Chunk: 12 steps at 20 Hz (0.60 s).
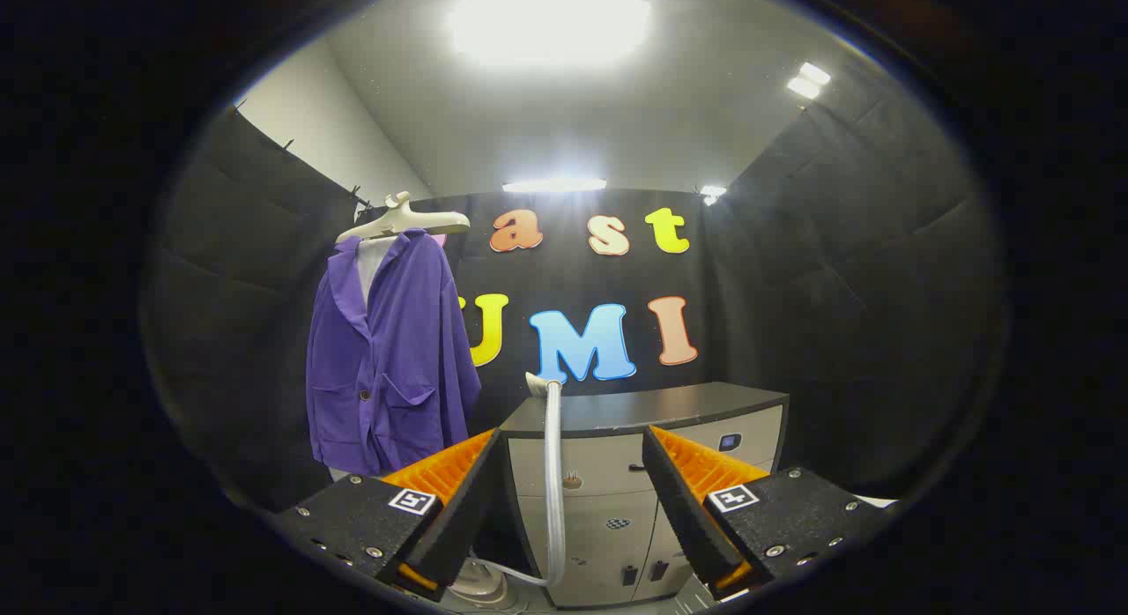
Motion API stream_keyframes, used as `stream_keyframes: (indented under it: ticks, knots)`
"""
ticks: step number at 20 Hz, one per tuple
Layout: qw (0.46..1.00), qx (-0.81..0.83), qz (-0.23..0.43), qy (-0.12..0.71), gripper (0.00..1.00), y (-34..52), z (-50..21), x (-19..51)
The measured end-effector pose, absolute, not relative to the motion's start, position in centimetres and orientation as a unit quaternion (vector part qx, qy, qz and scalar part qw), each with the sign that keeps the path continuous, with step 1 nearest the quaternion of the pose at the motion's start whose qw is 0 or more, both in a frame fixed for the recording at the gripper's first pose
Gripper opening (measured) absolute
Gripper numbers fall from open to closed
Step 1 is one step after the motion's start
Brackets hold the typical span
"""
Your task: Iron the clothes twice with a garment steamer, once on the left side and once on the right side.
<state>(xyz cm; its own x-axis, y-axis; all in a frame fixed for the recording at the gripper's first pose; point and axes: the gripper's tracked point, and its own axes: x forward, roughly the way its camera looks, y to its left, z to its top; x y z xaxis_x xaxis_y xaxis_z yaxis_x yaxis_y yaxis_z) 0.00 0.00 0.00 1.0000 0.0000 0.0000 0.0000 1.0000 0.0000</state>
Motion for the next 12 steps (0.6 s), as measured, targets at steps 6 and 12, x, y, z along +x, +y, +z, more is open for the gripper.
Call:
stream_keyframes:
  ticks: [6,12]
  knots:
    - [1.000,0.003,-0.001,0.008,0.96,0.62,-0.15,-0.26]
    - [1.000,0.004,-0.009,0.001,0.96,1.07,0.32,-0.64]
